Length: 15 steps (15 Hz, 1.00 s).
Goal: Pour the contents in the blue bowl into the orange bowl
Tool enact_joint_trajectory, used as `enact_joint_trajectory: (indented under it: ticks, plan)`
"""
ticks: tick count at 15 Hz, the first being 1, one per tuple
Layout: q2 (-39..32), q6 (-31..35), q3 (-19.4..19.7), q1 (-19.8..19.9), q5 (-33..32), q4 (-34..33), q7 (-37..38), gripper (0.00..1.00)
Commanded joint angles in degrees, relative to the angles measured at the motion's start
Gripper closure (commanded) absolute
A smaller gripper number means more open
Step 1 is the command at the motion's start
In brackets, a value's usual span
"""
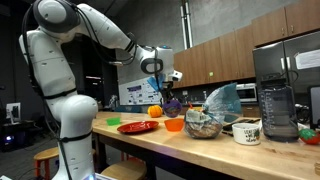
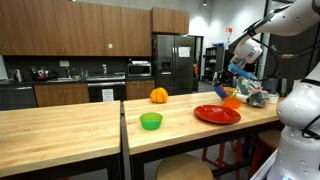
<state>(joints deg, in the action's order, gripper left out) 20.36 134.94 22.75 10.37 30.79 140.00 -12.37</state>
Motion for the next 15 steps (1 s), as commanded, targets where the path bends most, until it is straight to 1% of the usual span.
enact_joint_trajectory:
  ticks: [1, 10, 15]
  plan:
    - [3.33, 1.71, 1.92, -0.13, 5.46, 2.39, -4.83, 0.99]
    - [6.21, 3.75, 4.08, -0.23, 19.31, 5.55, -16.51, 0.99]
    - [6.58, 3.16, 4.23, 0.90, 26.02, 6.75, -22.45, 0.99]
